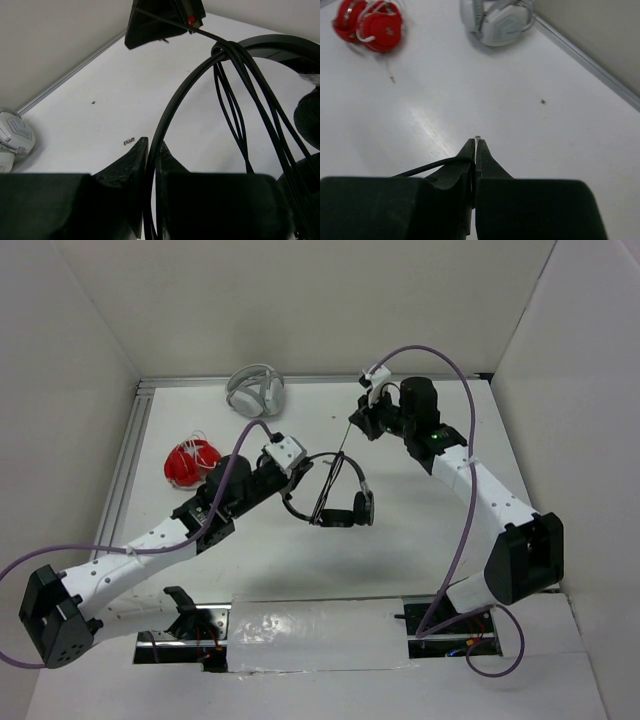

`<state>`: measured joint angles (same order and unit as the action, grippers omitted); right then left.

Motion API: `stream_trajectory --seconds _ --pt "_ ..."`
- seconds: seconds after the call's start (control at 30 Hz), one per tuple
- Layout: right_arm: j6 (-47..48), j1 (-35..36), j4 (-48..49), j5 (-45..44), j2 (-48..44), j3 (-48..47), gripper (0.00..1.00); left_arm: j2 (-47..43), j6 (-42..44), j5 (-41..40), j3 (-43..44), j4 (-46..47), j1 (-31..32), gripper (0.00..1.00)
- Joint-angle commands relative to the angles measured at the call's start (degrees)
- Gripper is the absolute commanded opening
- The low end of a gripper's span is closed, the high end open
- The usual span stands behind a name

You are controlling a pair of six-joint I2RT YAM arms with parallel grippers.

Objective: Wrap the headphones

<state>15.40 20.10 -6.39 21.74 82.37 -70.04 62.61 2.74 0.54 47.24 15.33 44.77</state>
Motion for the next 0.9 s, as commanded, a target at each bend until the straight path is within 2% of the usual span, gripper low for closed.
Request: stream_trajectory --seconds 0.0,0.07,0.1,0.13,0.17,0.23,0.4,0.5,0.53,0.63,0.73,0.87 --pt "-6.3 -1.6 4.8 7.9 1.2 0.8 0.00 -3.0 -1.9 3.7 1.8 5.3 1.2 0.00" --pt "-12.2 -1.5 6.0 13.8 1.3 3.1 0.00 -2.1 -4.5 0.2 2.5 7.0 1.1 0.00" --pt "-14.8 -1.6 11.8 15.3 1.3 6.4 0.00 -1.4 -5.1 -0.3 3.0 7.9 1.1 0.00" --pt "-20.1 -1.6 14.4 18.4 1.2 8.0 0.00 -0.1 -6.5 -5.2 3.3 9.4 1.0 0.00" --pt "-21.9 -1.4 18.7 20.3 1.3 11.2 0.00 0.8 -7.1 -6.2 3.8 9.4 1.0 0.00" --pt "-24.8 -0.8 21.2 21.5 1.6 13.4 0.00 3.1 -9.3 -8.9 5.4 10.2 1.0 0.00" --pt "-27.9 1.8 24.8 19.9 1.8 18.2 0.01 6.7 -15.8 -11.7 8.4 9.6 0.4 0.00" --pt "-31.6 2.0 28.4 18.5 0.4 21.9 0.03 9.0 -19.5 -19.6 10.6 7.5 0.4 0.00" --pt "-33.3 1.9 29.9 18.5 -0.5 24.2 0.03 9.6 -20.8 -24.5 11.0 6.6 0.3 0.00" --pt "-40.3 2.4 35.4 16.5 -1.7 27.7 0.03 13.1 -27.2 -31.8 14.8 0.2 0.0 0.00" --pt "-44.8 3.4 37.6 13.4 -2.3 31.1 0.03 15.7 -35.6 -32.0 16.6 -7.7 -1.3 0.00" --pt "-44.5 4.1 35.9 8.6 -4.1 33.1 0.07 17.7 -40.5 -35.5 16.1 -10.4 -1.8 0.00"
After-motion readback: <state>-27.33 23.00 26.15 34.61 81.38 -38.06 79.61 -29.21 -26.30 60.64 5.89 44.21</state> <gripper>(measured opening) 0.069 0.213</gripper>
